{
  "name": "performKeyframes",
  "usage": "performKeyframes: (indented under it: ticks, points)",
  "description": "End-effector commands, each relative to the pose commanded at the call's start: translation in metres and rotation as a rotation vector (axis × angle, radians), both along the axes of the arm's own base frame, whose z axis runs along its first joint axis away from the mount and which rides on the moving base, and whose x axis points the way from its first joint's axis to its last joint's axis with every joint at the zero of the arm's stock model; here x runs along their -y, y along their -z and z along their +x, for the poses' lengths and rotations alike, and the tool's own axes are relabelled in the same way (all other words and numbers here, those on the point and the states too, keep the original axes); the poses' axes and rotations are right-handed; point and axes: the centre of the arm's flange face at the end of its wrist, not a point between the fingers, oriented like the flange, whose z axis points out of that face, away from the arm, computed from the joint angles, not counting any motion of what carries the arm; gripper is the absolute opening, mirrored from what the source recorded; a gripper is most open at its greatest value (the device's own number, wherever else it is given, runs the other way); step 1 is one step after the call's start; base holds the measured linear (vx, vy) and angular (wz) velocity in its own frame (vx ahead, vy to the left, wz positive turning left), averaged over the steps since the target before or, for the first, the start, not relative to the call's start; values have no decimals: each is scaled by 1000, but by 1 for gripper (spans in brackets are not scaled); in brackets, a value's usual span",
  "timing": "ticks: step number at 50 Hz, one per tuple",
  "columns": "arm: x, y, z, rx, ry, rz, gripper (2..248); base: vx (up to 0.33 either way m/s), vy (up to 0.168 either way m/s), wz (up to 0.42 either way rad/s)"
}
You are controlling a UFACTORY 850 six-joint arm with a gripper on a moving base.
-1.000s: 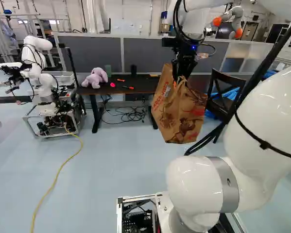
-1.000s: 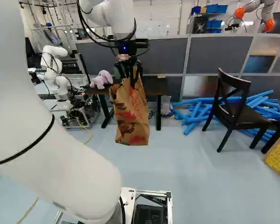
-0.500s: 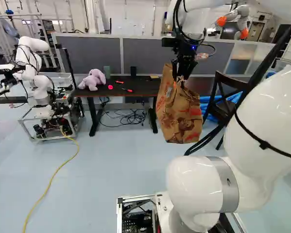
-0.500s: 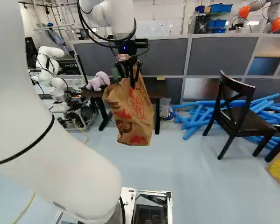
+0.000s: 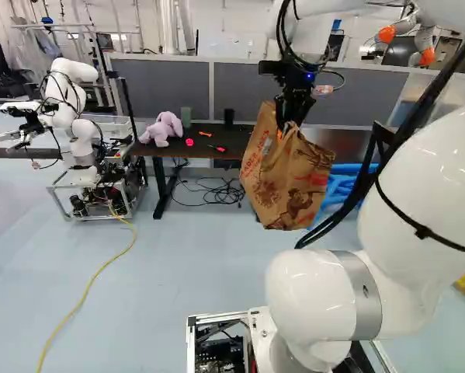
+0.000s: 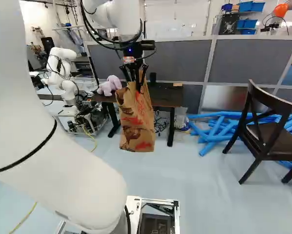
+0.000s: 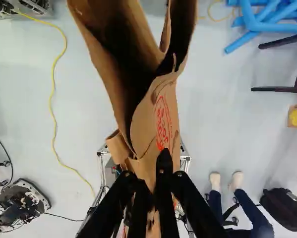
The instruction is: Pick up the bag on the ground and place it on the table
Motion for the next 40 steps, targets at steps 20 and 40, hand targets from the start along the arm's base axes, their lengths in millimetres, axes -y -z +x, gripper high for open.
performKeyframes:
  ticks: [20,40]
  points:
    - [0,0,0,0,0,0,21,156,-87,1]
    - [0,0,0,0,0,0,21,162,-94,-3]
